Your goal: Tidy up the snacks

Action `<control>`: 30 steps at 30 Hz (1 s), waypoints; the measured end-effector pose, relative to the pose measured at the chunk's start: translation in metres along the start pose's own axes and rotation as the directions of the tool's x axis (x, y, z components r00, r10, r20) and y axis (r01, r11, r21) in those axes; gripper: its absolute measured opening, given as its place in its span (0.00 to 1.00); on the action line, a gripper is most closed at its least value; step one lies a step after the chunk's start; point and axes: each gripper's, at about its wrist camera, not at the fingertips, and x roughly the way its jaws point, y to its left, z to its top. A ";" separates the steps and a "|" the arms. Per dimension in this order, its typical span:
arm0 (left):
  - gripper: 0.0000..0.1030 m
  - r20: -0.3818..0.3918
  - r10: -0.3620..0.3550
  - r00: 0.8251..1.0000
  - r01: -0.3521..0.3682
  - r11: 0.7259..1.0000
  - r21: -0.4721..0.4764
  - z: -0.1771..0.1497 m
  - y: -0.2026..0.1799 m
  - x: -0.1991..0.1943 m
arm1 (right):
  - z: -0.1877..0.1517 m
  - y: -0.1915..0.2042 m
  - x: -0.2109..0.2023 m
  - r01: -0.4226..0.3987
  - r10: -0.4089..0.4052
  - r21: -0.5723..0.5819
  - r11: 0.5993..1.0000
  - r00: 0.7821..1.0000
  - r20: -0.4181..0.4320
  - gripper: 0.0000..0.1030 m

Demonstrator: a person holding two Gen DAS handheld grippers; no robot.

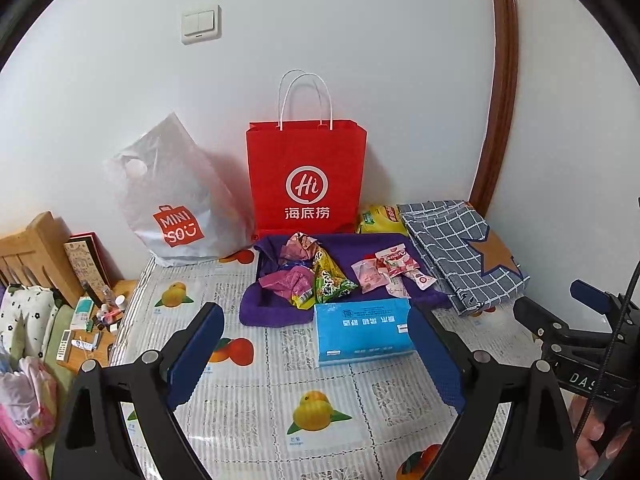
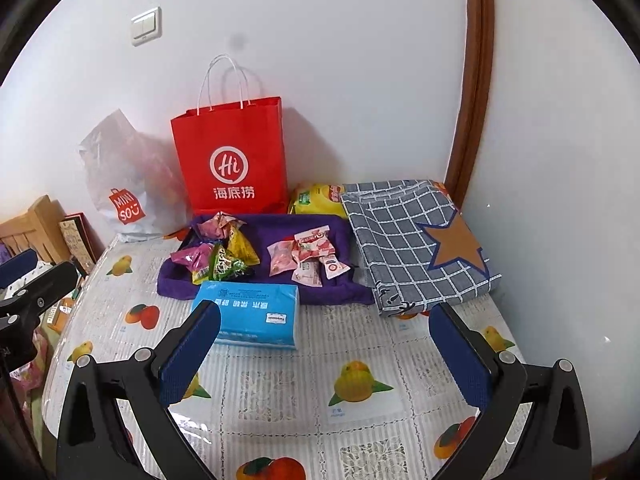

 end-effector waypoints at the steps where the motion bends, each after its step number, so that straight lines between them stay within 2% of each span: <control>1: 0.90 0.000 0.001 1.000 -0.001 1.000 0.000 0.000 0.000 0.000 | 0.000 -0.001 -0.001 0.000 0.000 0.003 1.000 1.000 0.002 1.00; 30: 0.90 0.005 -0.015 1.000 0.015 1.000 0.016 0.000 -0.005 -0.006 | -0.003 -0.006 -0.009 -0.002 0.002 0.009 1.000 1.000 0.015 1.00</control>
